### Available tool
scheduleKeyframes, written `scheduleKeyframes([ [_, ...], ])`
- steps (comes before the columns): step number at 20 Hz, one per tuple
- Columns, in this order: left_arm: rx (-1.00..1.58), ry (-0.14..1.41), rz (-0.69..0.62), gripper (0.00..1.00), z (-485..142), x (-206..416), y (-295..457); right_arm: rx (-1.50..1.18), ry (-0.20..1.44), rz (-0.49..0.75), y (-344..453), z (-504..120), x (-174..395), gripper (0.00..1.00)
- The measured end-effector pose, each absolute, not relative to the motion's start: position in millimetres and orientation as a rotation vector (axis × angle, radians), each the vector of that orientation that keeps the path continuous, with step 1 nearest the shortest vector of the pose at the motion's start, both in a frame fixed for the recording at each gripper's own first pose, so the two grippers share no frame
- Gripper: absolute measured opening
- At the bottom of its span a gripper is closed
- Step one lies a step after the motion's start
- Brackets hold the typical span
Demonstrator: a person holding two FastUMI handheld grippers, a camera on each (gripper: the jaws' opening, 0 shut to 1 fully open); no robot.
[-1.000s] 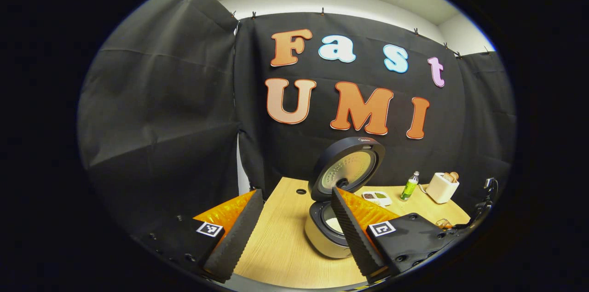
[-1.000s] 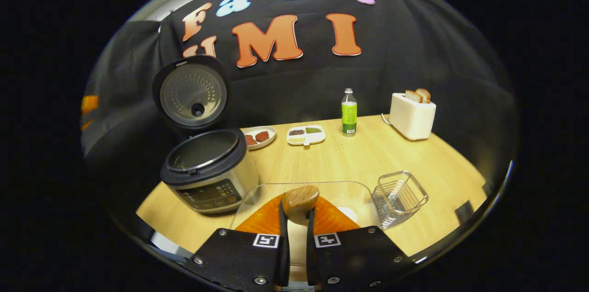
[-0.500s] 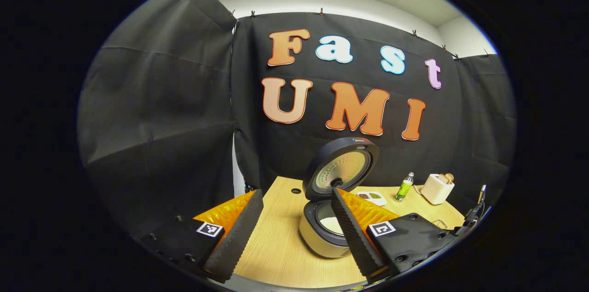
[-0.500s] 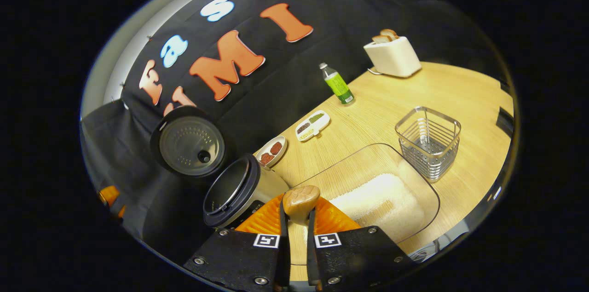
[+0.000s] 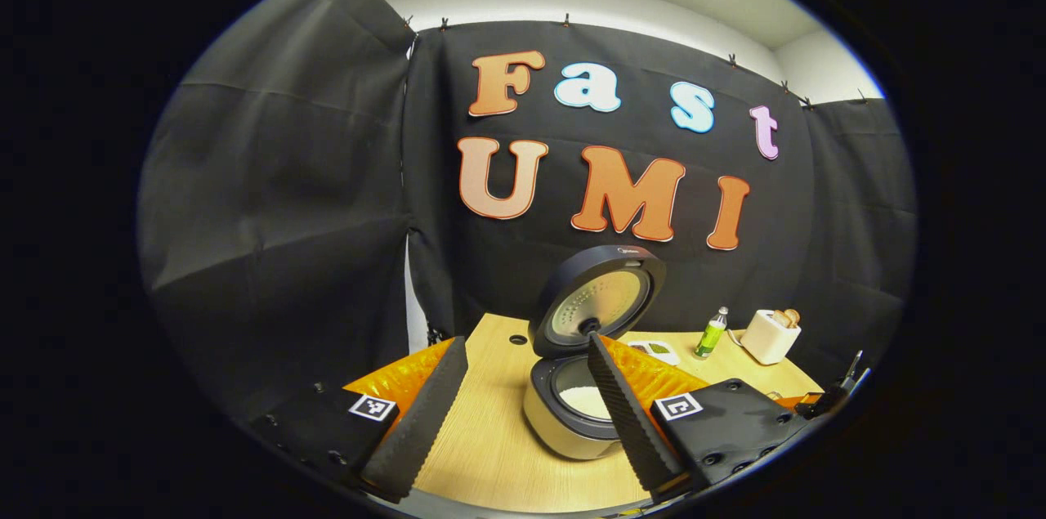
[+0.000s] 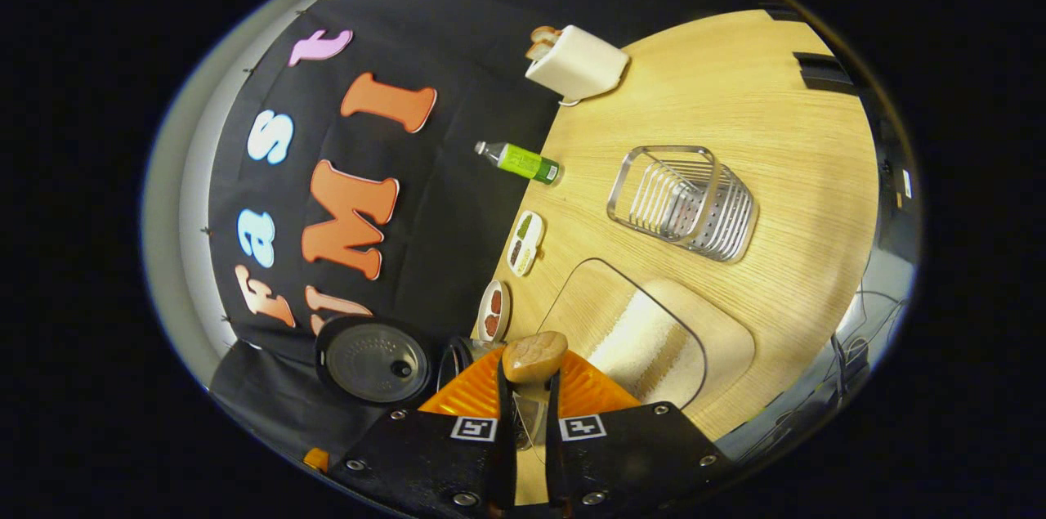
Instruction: Close the left gripper, press the button to open the rice cooker; take a wooden spoon from the chopstick holder with the right hand, scoop a spoonful of rice and pour it into the rice cooker, then put the wooden spoon back into the chopstick holder.
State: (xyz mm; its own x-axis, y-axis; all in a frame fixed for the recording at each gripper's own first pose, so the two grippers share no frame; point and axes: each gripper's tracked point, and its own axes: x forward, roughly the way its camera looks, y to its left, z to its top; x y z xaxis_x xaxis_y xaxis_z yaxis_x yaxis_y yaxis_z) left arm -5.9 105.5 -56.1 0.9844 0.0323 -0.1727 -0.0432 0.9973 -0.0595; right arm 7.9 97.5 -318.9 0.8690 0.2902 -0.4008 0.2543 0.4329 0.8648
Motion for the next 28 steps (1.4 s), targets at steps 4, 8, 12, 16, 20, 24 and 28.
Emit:
scheduleKeyframes([
  [4,-0.072,0.165,0.025,0.98,-53.9,-1.9,98.7,1.212,0.534,0.001,84.4,-312.3,2.4,0.13],
  [8,-0.076,0.164,0.015,0.98,-54.5,2.0,90.9,1.277,0.501,0.004,73.7,-293.2,2.4,0.13],
  [12,-0.075,0.162,0.014,0.99,-55.0,0.4,87.4,1.321,0.474,0.014,70.7,-268.5,5.2,0.13],
  [16,-0.041,0.147,0.068,0.99,-49.0,2.0,101.0,1.363,0.446,0.032,70.5,-240.7,16.4,0.13],
  [20,-0.059,0.137,0.069,0.97,-48.3,1.2,100.8,1.358,0.433,0.06,80.1,-211.1,24.6,0.13],
  [24,-0.06,0.13,0.086,0.99,-47.8,0.4,109.4,1.37,0.417,0.111,97.0,-177.3,41.1,0.13],
  [28,-0.073,0.132,0.1,0.99,-48.9,-4.0,118.4,1.321,0.414,0.171,127.3,-148.4,58.8,0.13],
])
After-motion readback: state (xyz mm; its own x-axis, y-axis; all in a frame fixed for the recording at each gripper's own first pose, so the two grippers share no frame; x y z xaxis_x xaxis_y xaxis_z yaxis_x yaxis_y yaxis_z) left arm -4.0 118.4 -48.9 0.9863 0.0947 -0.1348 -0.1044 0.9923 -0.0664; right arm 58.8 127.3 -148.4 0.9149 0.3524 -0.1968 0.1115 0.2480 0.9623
